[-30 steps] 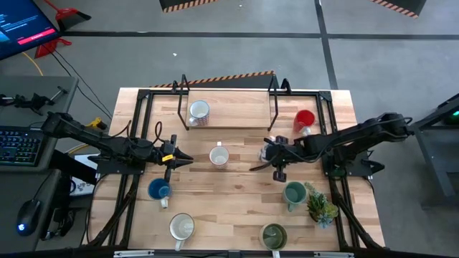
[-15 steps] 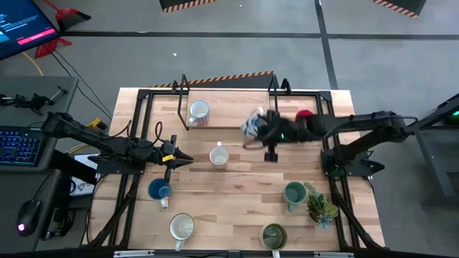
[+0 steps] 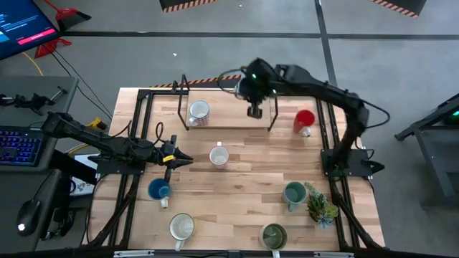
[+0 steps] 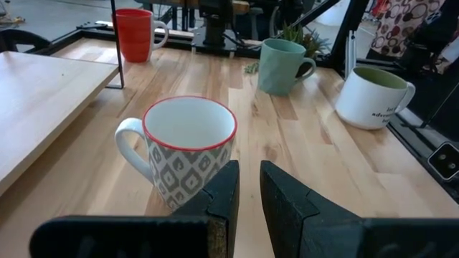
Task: Place coffee mugs
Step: Put the blue patterned mug on the shelf
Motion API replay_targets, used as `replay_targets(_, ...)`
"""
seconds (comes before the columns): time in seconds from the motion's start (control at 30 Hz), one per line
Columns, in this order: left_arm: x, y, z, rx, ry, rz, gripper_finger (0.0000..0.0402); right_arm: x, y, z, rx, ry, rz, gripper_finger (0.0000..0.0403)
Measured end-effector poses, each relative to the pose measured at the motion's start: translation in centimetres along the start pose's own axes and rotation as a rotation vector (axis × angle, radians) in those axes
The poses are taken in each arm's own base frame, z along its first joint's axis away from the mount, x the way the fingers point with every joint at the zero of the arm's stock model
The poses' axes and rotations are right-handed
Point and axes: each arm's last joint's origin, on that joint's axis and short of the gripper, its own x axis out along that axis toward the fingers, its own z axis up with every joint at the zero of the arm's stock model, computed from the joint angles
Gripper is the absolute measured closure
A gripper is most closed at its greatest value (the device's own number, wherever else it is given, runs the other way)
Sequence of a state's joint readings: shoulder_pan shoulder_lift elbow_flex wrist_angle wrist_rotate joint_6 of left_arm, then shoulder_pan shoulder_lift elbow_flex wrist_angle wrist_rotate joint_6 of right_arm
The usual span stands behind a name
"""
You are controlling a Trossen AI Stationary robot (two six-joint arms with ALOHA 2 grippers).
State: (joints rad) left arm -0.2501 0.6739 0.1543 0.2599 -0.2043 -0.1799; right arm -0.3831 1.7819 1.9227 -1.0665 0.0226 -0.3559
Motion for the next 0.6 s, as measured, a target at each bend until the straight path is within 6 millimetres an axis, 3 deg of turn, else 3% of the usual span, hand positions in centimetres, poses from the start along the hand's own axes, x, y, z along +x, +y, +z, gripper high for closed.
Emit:
replay_targets(0.17,0.0,0.0,-0.2,0.005,0.021,0.004,0.0353,3.1,-3.2,-0.2,-0.001,0.114,0.007,0.0402)
replay_targets(0.37,0.0,0.0,-0.3,0.006,0.027,0.005,0.0353,7.4,-6.1,-2.3,0.042,0.241,0.055,0.0403)
replay_targets(0.6,0.0,0.0,-0.3,0.032,0.026,0.004,0.0353,9.4,-7.9,-4.1,0.053,0.306,0.110,0.0403)
